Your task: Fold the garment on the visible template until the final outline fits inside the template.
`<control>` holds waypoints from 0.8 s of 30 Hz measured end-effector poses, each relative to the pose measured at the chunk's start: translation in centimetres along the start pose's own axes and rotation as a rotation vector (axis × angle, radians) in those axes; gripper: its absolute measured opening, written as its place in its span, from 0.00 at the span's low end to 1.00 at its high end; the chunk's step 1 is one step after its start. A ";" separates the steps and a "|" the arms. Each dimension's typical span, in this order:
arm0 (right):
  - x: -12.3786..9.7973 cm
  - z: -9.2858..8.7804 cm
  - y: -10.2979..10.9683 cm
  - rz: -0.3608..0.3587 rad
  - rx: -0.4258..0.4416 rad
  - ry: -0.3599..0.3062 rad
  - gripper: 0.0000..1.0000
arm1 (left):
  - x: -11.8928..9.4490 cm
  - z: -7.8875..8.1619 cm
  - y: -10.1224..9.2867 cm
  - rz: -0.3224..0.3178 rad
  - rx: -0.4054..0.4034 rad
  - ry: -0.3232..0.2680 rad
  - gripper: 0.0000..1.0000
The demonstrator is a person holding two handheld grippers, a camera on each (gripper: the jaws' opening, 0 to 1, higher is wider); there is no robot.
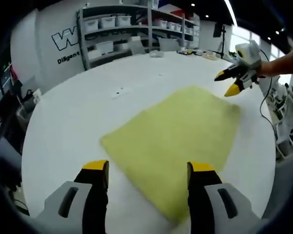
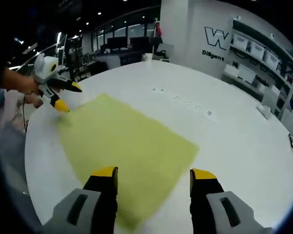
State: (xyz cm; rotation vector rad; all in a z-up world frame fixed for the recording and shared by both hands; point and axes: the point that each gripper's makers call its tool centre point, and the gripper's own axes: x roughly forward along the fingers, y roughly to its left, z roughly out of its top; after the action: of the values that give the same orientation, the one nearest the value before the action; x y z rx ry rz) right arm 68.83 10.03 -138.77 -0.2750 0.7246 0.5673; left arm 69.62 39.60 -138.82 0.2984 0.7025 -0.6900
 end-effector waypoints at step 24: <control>-2.7 -1.5 3.5 0.015 -0.021 -0.014 0.64 | -3.9 -2.6 -2.9 -0.060 0.032 -0.028 0.67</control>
State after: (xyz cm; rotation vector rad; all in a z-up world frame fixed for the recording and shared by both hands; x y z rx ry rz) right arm 64.35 11.18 -138.19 -0.2847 0.7076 0.5914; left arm 64.27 40.57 -138.17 0.2977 0.6768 -0.7622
